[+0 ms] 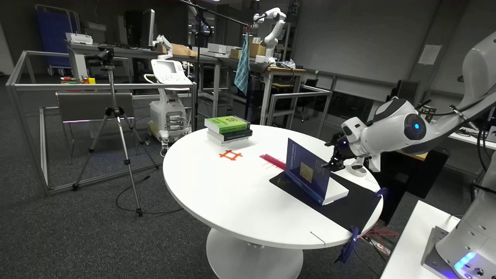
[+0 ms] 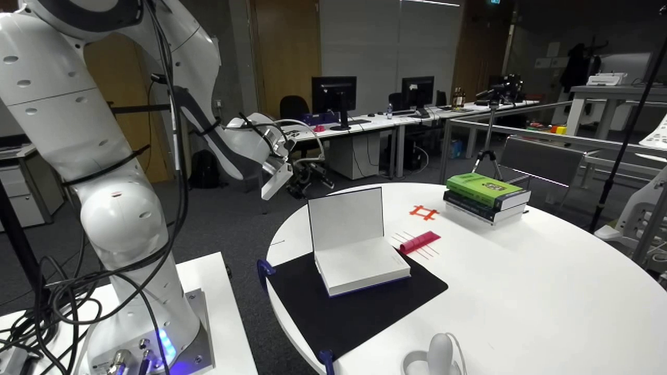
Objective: Close the blue book.
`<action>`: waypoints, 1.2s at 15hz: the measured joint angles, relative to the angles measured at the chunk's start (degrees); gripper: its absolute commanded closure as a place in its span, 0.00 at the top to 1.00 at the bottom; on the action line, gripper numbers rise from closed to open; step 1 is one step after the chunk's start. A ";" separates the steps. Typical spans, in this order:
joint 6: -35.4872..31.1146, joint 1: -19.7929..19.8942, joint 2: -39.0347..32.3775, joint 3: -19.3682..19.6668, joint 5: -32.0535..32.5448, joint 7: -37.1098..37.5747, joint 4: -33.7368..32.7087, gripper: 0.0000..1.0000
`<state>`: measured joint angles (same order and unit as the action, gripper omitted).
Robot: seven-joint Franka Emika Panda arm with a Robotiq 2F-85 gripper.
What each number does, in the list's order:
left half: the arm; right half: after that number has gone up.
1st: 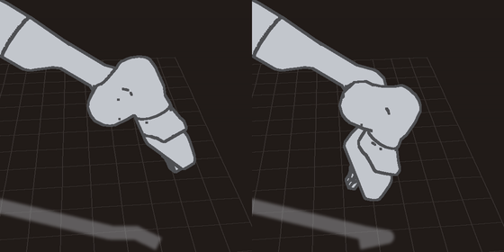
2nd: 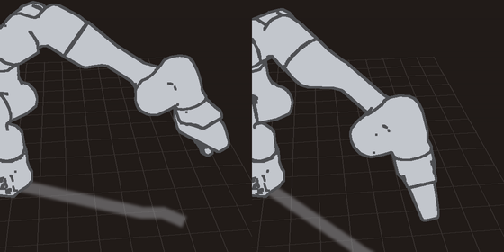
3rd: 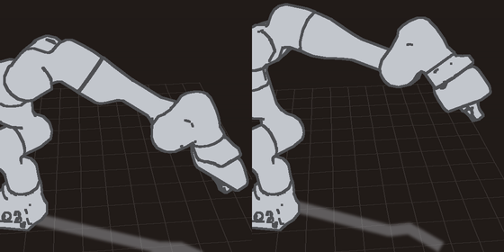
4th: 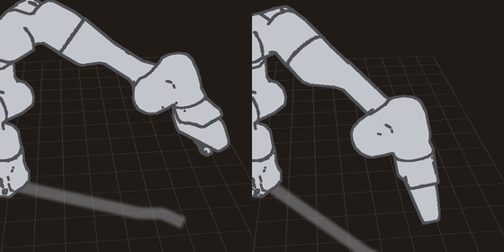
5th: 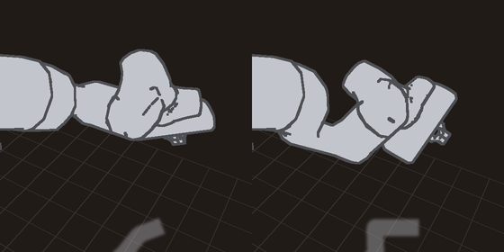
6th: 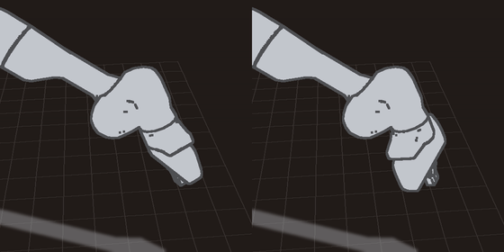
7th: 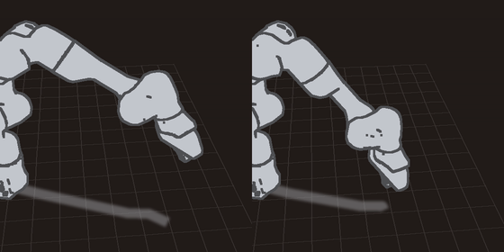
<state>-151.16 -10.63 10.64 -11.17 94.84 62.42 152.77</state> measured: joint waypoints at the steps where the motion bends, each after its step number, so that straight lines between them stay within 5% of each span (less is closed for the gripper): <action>1: 0.00 -0.01 0.81 0.20 -1.89 -0.19 0.41 1.00; 7: -0.06 0.15 3.43 3.14 -13.52 -4.29 2.49 1.00; 18: -2.94 1.75 2.97 14.31 -21.04 -13.73 2.77 1.00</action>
<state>-154.10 -8.88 13.61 3.15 73.80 48.69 155.54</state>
